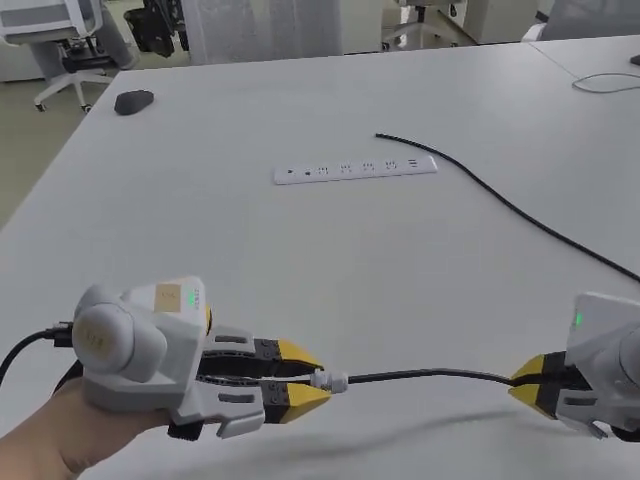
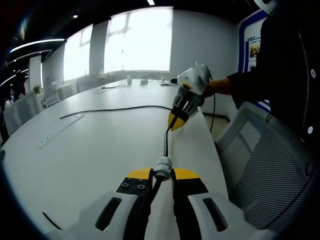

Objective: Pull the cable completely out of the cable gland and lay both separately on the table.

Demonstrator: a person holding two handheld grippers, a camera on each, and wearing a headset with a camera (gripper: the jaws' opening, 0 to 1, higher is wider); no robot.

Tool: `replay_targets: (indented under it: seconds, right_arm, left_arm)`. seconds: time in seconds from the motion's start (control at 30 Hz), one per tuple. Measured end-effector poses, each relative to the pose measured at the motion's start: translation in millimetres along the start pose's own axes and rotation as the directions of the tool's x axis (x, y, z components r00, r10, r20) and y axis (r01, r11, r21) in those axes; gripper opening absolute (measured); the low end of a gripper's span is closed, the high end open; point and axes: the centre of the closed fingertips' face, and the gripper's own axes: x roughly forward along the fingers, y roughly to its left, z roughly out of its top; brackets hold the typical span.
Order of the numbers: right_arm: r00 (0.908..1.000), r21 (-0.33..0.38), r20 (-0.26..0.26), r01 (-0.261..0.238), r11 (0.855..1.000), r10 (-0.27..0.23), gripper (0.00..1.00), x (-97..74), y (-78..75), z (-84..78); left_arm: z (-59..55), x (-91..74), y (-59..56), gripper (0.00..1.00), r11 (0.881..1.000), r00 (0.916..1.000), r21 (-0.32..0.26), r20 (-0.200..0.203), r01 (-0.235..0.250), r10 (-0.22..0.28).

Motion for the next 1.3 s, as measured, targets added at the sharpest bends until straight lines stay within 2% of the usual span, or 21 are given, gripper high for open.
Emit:
replay_targets:
  seconds: [0.1, 0.23, 0.37, 0.43, 0.5, 0.53, 0.57, 0.6, 0.67, 0.7, 0.73, 0.77, 0.83, 0.93, 1.0, 1.07, 1.13, 1.23, 1.3]
  right_arm:
    - [0.9999, -0.018, -0.01, 0.001, 1.0, -0.001, 0.0, 1.0, 0.0, -4.3]
    - [0.9998, -0.007, -0.016, -0.015, 1.0, 0.015, 0.0, 0.5, 2.4, -4.4]
    - [0.9999, -0.007, -0.015, -0.005, 1.0, 0.005, 0.0, -0.4, 0.1, -3.6]
    - [0.9997, 0.02, -0.002, -0.023, 1.0, 0.023, 0.06, -3.2, 2.6, -0.3]
    - [0.9979, 0.065, 0.048, -0.047, 0.997, 0.044, 0.12, -6.6, 7.3, 12.8]
    - [0.9958, 0.068, 0.065, -0.069, 0.995, 0.065, 0.11, -8.8, 11.1, 20.3]
    - [0.9952, 0.072, 0.081, -0.061, 0.996, 0.055, 0.09, -10.7, 10.5, 26.4]
    - [0.991, 0.064, 0.122, -0.065, 0.996, 0.056, 0.09, -11.9, 12.1, 37.8]
    - [0.9798, 0.085, 0.178, -0.107, 0.991, 0.091, 0.11, -16.4, 21.4, 59.2]
    - [0.9745, 0.066, 0.204, -0.11, 0.992, 0.094, 0.14, -18.9, 24.6, 72.6]
    - [0.9759, 0.063, 0.201, -0.098, 0.993, 0.084, 0.17, -20.0, 25.8, 78.8]
    - [0.974, 0.03, 0.21, -0.093, 0.995, 0.084, 0.18, -20.6, 29.1, 90.7]
    - [0.9642, -0.049, 0.238, -0.108, 0.993, 0.117, 0.17, -20.6, 42.1, 113.7]
    - [0.9529, -0.107, 0.259, -0.134, 0.985, 0.158, 0.14, -18.2, 58.6, 136.7]
    - [0.9487, -0.136, 0.261, -0.146, 0.98, 0.178, 0.13, -14.0, 67.0, 146.2]
    - [0.9482, -0.152, 0.256, -0.153, 0.976, 0.189, 0.13, -9.1, 71.2, 149.6]
    - [0.9516, -0.182, 0.233, -0.16, 0.97, 0.201, 0.11, -2.4, 76.2, 149.9]
    - [0.9592, -0.255, 0.204, -0.141, 0.957, 0.196, 0.07, 3.8, 81.8, 148.5]
    - [0.9586, -0.245, 0.204, -0.147, 0.958, 0.199, 0.05, 5.8, 83.4, 148.7]
  left_arm:
    - [-1.1, -0.9, 0.9, 0.15, 1.0, 1.0, 0.001, -0.004, -0.006, 0.006]
    - [0.0, -1.7, 3.1, 0.15, 1.0, 0.9998, 0.0, 0.0, -0.019, 0.019]
    - [1.7, -1.6, 2.0, 0.15, 1.0, 0.9999, 0.003, 0.0, -0.014, 0.014]
    - [3.0, -2.8, 4.0, 0.15, 1.0, 0.9998, 0.0, 0.008, -0.018, 0.018]
    - [2.2, -3.5, 8.8, 0.15, 0.999, 0.9994, -0.014, 0.009, -0.035, 0.035]
    - [1.1, -3.5, 11.1, 0.15, 0.999, 0.9989, -0.019, 0.005, -0.046, 0.046]
    - [1.1, -3.2, 11.0, 0.15, 0.999, 0.9989, -0.019, 0.005, -0.046, 0.046]
    - [1.2, -2.8, 10.3, 0.15, 0.999, 0.999, -0.02, 0.007, -0.043, 0.043]
    - [0.9, -1.0, 7.8, 0.15, 0.999, 0.9993, -0.015, 0.004, -0.036, 0.036]
    - [1.1, -0.3, 7.0, 0.15, 0.999, 0.9994, -0.016, 0.005, -0.034, 0.034]
    - [1.3, 0.0, 6.5, 0.15, 0.999, 0.9995, -0.015, 0.005, -0.032, 0.032]
    - [1.5, 0.6, 6.1, 0.15, 0.999, 0.9995, -0.013, 0.005, -0.032, 0.032]
    - [2.3, 1.2, 5.7, 0.15, 1.0, 0.9996, -0.011, 0.007, -0.029, 0.029]
    - [4.3, 2.9, 4.6, 0.15, 1.0, 0.9996, -0.007, 0.01, -0.028, 0.028]
    - [5.7, 3.9, 2.3, 0.15, 1.0, 0.9996, -0.003, 0.008, -0.025, 0.025]
    - [6.9, 4.6, -0.1, 0.15, 1.0, 0.9998, 0.007, 0.006, -0.019, 0.019]
    - [8.1, 5.0, -0.9, 0.15, 1.0, 0.9998, 0.011, 0.007, -0.02, 0.019]
    - [12.5, 6.8, -3.1, 0.15, 1.0, 0.9994, 0.007, 0.025, -0.023, 0.022]
    - [12.8, 8.2, -5.3, 0.15, 1.0, 0.9996, 0.013, 0.024, -0.018, 0.017]
